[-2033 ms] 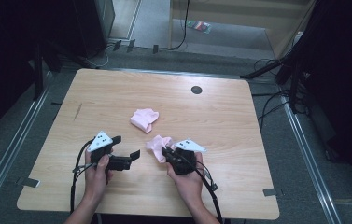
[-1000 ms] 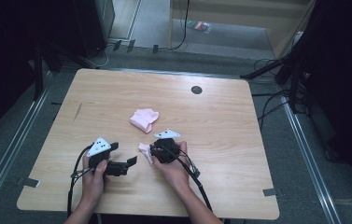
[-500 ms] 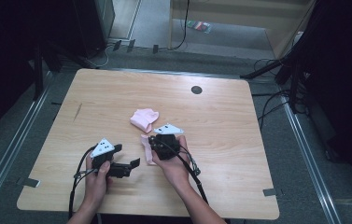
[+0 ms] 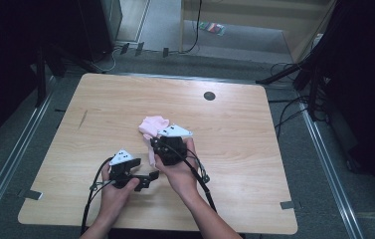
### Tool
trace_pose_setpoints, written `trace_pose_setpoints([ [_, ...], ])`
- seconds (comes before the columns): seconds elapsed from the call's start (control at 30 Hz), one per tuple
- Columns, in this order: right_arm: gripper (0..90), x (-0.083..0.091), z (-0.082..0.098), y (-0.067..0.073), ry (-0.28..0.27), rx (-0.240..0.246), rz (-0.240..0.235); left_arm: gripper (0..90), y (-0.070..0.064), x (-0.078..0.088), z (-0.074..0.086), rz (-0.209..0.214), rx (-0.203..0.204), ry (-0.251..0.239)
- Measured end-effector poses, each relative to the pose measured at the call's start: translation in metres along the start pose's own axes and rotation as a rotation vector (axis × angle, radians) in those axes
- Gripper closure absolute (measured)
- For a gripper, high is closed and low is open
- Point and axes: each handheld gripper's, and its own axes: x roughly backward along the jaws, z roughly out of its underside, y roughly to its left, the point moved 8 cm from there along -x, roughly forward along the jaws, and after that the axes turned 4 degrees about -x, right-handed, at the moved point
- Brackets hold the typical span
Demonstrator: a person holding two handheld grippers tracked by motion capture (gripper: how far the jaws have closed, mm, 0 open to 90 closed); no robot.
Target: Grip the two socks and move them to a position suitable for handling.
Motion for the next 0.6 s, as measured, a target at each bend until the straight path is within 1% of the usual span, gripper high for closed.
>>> trace_pose_setpoints([
  [0.03, 87.5, 0.004, -0.006, 0.004, -0.012, -0.001, -0.014, 6.1, -0.001, -0.004, -0.002, -0.030, 0.007, 0.002],
  [0.07, 87.5, 0.005, -0.008, 0.006, -0.014, -0.001, -0.019, 7.2, 0.000, -0.006, -0.002, -0.043, 0.007, 0.009],
  [0.1, 87.5, 0.007, -0.010, 0.007, -0.020, -0.002, -0.026, 10.3, 0.000, -0.006, -0.003, -0.051, 0.009, 0.011],
  [0.2, 87.5, 0.014, -0.015, 0.011, -0.039, -0.008, -0.033, 19.2, 0.004, -0.006, -0.005, -0.106, -0.008, -0.002],
  [0.23, 87.4, 0.016, -0.017, 0.011, -0.044, -0.008, -0.037, 26.5, 0.005, -0.005, -0.005, -0.111, -0.012, -0.003],
  [0.27, 87.5, 0.019, -0.018, 0.012, -0.055, -0.013, -0.042, 37.5, 0.006, -0.004, -0.005, -0.113, -0.018, -0.007],
  [0.3, 87.5, 0.022, -0.019, 0.012, -0.062, -0.017, -0.044, 44.8, 0.008, -0.002, -0.005, -0.126, -0.026, -0.012],
  [0.33, 87.5, 0.024, -0.020, 0.012, -0.066, -0.020, -0.047, 54.8, 0.010, 0.000, -0.006, -0.136, -0.043, -0.026],
  [0.37, 87.4, 0.026, -0.021, 0.011, -0.073, -0.024, -0.048, 64.4, 0.011, 0.003, -0.007, -0.138, -0.071, -0.036],
  [0.4, 87.4, 0.026, -0.021, 0.011, -0.073, -0.024, -0.048, 71.2, 0.011, 0.003, -0.007, -0.138, -0.071, -0.036],
  [0.43, 87.5, 0.031, -0.023, 0.007, -0.081, -0.034, -0.047, 78.5, 0.015, 0.011, -0.011, -0.149, -0.113, -0.060],
  [0.5, 87.5, 0.034, -0.023, 0.003, -0.089, -0.039, -0.043, 86.8, 0.020, 0.018, -0.014, -0.169, -0.132, -0.076],
  [0.53, 87.4, 0.036, -0.023, 0.001, -0.091, -0.046, -0.043, 89.0, 0.020, 0.018, -0.014, -0.169, -0.132, -0.076],
  [0.57, 87.5, 0.036, -0.023, -0.003, -0.094, -0.064, -0.045, 89.6, 0.024, 0.028, -0.018, -0.193, -0.154, -0.101],
  [0.6, 87.5, 0.036, -0.022, -0.004, -0.095, -0.067, -0.044, 89.7, 0.027, 0.034, -0.020, -0.227, -0.185, -0.102],
])
